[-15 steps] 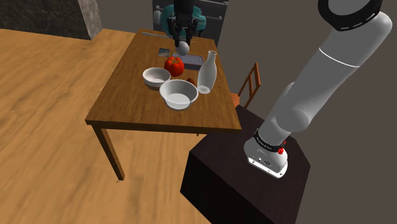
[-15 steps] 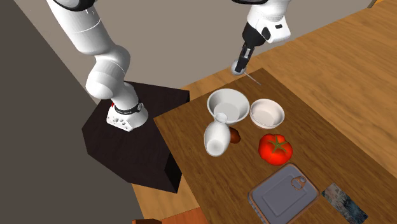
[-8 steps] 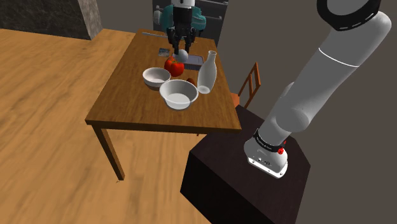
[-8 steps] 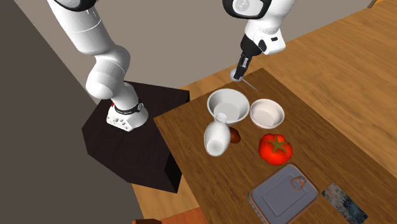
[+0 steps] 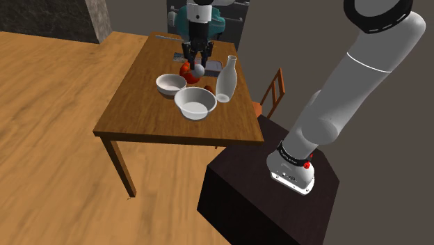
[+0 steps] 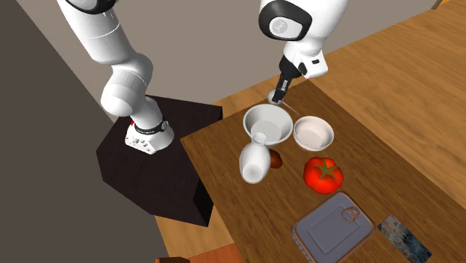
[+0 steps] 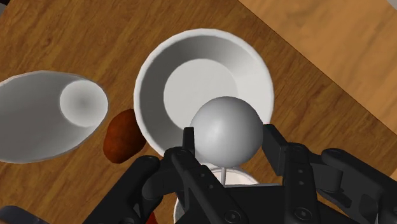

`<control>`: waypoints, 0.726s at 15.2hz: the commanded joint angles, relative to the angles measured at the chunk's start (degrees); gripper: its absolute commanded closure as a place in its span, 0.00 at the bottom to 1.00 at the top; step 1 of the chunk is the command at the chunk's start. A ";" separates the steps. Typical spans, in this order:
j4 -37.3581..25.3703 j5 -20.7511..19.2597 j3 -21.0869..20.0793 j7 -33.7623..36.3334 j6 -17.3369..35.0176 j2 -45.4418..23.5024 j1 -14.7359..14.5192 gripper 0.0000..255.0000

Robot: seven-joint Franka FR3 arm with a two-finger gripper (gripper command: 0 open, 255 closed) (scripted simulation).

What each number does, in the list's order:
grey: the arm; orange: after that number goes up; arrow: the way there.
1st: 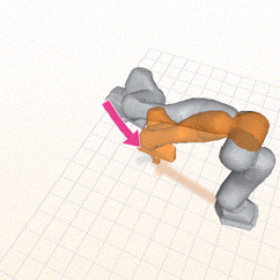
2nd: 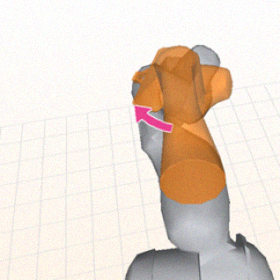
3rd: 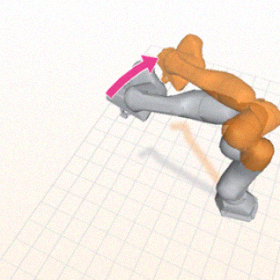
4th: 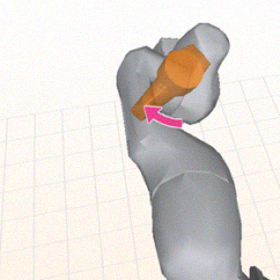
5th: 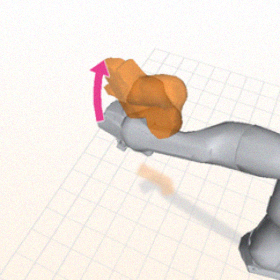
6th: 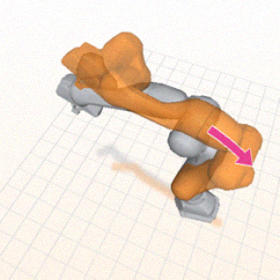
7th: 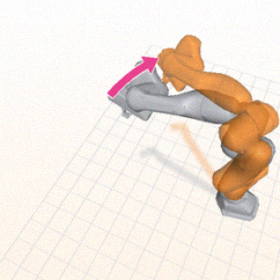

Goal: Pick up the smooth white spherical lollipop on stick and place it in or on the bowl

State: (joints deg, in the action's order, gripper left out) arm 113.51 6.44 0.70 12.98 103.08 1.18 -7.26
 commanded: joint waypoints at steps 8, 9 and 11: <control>3.86 0.22 -0.07 -0.53 5.47 -1.59 -0.07 1.00; 3.86 0.22 -0.07 -0.53 5.47 -1.59 -0.07 1.00; 3.86 0.22 -0.07 -0.53 5.47 -1.59 -0.07 1.00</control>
State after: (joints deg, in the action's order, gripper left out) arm 117.36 6.66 0.63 12.45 108.51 -0.41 -7.32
